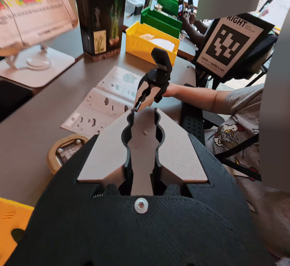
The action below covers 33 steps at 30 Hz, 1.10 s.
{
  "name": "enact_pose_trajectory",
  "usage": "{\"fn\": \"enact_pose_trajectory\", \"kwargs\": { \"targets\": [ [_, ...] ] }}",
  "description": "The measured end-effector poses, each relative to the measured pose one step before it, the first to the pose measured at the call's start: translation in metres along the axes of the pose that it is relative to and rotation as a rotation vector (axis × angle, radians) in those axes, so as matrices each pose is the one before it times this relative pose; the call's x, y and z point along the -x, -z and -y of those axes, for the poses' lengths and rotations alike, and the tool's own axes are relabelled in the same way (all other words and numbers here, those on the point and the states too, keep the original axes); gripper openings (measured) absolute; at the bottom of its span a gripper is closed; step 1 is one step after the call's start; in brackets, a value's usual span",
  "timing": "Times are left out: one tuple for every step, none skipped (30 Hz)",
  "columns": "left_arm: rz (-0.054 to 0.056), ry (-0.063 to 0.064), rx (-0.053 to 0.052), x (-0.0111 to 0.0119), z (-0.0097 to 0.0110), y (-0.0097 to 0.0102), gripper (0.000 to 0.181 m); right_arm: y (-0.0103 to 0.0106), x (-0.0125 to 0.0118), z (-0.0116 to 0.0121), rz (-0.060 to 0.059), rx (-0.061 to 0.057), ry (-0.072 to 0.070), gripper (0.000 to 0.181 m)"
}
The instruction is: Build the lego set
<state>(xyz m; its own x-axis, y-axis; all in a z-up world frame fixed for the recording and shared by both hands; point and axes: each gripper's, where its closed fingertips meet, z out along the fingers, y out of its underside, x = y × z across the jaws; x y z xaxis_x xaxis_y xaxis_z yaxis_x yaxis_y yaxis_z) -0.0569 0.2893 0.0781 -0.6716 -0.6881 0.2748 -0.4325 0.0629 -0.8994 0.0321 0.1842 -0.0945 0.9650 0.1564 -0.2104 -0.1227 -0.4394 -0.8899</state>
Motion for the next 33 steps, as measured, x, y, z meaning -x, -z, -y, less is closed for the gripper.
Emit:
{"fn": "enact_pose_trajectory", "kwargs": {
  "targets": [
    [0.0093, -0.0239, -0.0278, -0.00308, 0.00565, 0.00344, 0.024, -0.00064, 0.00061, -0.00112, 0.0013, 0.0057, 0.0015, 0.008],
    [0.01, -0.0219, -0.0233, -0.00294, 0.00522, 0.00311, 0.025, -0.00077, 0.00074, -0.00124, 0.0045, 0.0063, -0.0006, 0.008],
    [0.0088, -0.0207, -0.0202, -0.003, 0.00437, 0.00275, 0.026, -0.001, 0.00033, -0.00106, 0.0019, 0.0039, -0.0019, 0.008],
    [0.0045, -0.0177, -0.0098, -0.00333, 0.00258, 0.0019, 0.028, -0.00102, 0.00054, -0.00119, 0.0034, 0.0042, -0.0022, 0.008],
    [0.0033, -0.0158, 0.0025, -0.00317, 0.00088, 0.00149, 0.029, -0.00142, 0.00131, -0.00144, 0.0073, 0.0067, -0.0015, 0.008],
    [0.0075, -0.0151, 0.0022, -0.00223, 0.00048, 0.00134, 0.03, -0.00196, 0.00158, -0.00129, 0.0063, 0.0056, -0.0005, 0.008],
    [0.0077, -0.0136, 0.0021, -0.00191, 0.00015, 0.0008, 0.031, -0.0025, 0.00154, -0.0009, 0.0047, 0.0031, -0.0017, 0.008],
    [0.0061, -0.0157, 0.0003, -0.00175, 0.00035, 0.00045, 0.032, -0.00336, 0.00262, -0.00129, 0.0091, 0.0047, -0.0036, 0.008],
    [0.0043, -0.0185, 0.0009, -0.00187, -0.00004, -0.00004, 0.034, -0.00406, 0.00328, -0.00163, 0.0121, 0.0073, -0.0036, 0.008],
    [0.0027, -0.0217, 0.0042, -0.002, -0.00059, -0.00072, 0.036, -0.00462, 0.00319, -0.00225, 0.0096, 0.0115, -0.0015, 0.008],
    [0.01, -0.0206, 0.0052, -0.001, -0.00038, -0.00107, 0.036, -0.0051, 0.00303, -0.00295, 0.0073, 0.0153, 0.0024, 0.008],
    [0.0142, -0.0196, 0.0054, -0.00019, -0.00065, -0.00126, 0.037, -0.00515, 0.00292, -0.00334, 0.0077, 0.0188, 0.0057, 0.008],
    [0.0147, -0.019, 0.005, 0.00011, -0.00064, -0.00114, 0.038, -0.0049, 0.00269, -0.00352, 0.0068, 0.0212, 0.0085, 0.008],
    [0.0121, -0.0182, 0.0001, -0.00018, 0.00029, -0.00065, 0.038, -0.00431, 0.00188, -0.00326, 0.0026, 0.0192, 0.01, 0.008],
    [0.0088, -0.0162, -0.0045, -0.00047, 0.00061, -0.00048, 0.037, -0.00368, 0.00116, -0.00259, -0.0003, 0.0148, 0.0072, 0.008],
    [0.0098, -0.0136, -0.005, -0.00008, 0.0006, -0.00011, 0.037, -0.00315, 0.00123, -0.00186, 0.0021, 0.0098, 0.0034, 0.008],
    [0.0132, -0.0113, -0.0048, 0.0009, 0.00058, 0.00026, 0.037, -0.00264, 0.00107, -0.00184, 0.0031, 0.0092, 0.0011, 0.008],
    [0.0144, -0.0106, -0.0024, 0.00122, 0.00004, 0.00045, 0.037, -0.00223, 0.00085, -0.00181, 0.0021, 0.0102, 0.0026, 0.008],
    [0.0134, -0.0104, -0.0006, 0.0013, -0.00008, 0.00054, 0.036, -0.00178, 0.00001, -0.00201, -0.0028, 0.0118, 0.0064, 0.008],
    [0.0108, -0.0088, -0.0012, 0.0009, -0.00001, 0.00057, 0.036, -0.0013, -0.0007, -0.0018, -0.0081, 0.0102, 0.0075, 0.008],
    [0.0079, -0.008, -0.0024, 0.00048, -0.00011, 0.00034, 0.037, -0.00092, -0.00056, -0.001, -0.0075, 0.0059, 0.0061, 0.008],
    [0.0064, -0.0083, -0.0013, 0.00036, -0.00001, 0.00027, 0.036, -0.00092, 0.0002, -0.00095, -0.0011, 0.0061, 0.0049, 0.008],
    [0.0065, -0.008, -0.0002, 0.00042, 0.0, 0.00017, 0.037, -0.00097, 0.00045, -0.00123, 0.0003, 0.007, 0.0036, 0.008],
    [0.0063, -0.0065, -0.0002, 0.00043, -0.0001, -0.00025, 0.037, -0.00085, -0.00016, -0.00139, -0.0034, 0.0083, 0.0037, 0.008],
    [0.002, -0.0062, -0.002, -0.00034, 0.00008, -0.00038, 0.037, -0.00081, -0.00043, -0.0017, -0.0049, 0.01, 0.0056, 0.008],
    [0.0, -0.0069, -0.0024, -0.00061, 0.00022, -0.00068, 0.037, -0.0006, -0.00007, -0.0011, -0.0036, 0.0083, 0.0062, 0.008],
    [0.0038, -0.0051, -0.0017, 0.00001, 0.00008, -0.00058, 0.037, -0.0003, 0.0003, -0.00022, -0.002, 0.0026, 0.0058, 0.008],
    [0.0042, -0.0037, 0.0003, 0.00021, -0.00014, -0.00075, 0.037, -0.00032, 0.00023, -0.00032, -0.0022, 0.0028, 0.005, 0.008],
    [0.0004, -0.0028, 0.0025, -0.00038, -0.00068, -0.00089, 0.037, -0.00024, 0.00043, -0.0004, -0.0001, 0.0034, 0.0049, 0.008],
    [0.0001, -0.0006, 0.0036, -0.00016, -0.00075, -0.00098, 0.038, -0.00023, 0.00053, -0.00054, 0.0008, 0.0034, 0.0053, 0.008],
    [0.0014, 0.0018, 0.0043, 0.00012, -0.00086, -0.00098, 0.039, -0.00023, 0.00018, -0.00084, -0.0011, 0.0059, 0.0043, 0.008],
    [-0.0014, 0.0021, 0.0039, -0.0001, -0.00091, -0.00114, 0.04, -0.00056, 0.00033, -0.00135, 0.0004, 0.0092, 0.004, 0.008],
    [-0.0037, 0.0026, 0.003, -0.00052, -0.00065, -0.00123, 0.041, -0.00029, 0.00063, -0.00099, 0.0004, 0.0077, 0.0059, 0.009]
  ]
}}
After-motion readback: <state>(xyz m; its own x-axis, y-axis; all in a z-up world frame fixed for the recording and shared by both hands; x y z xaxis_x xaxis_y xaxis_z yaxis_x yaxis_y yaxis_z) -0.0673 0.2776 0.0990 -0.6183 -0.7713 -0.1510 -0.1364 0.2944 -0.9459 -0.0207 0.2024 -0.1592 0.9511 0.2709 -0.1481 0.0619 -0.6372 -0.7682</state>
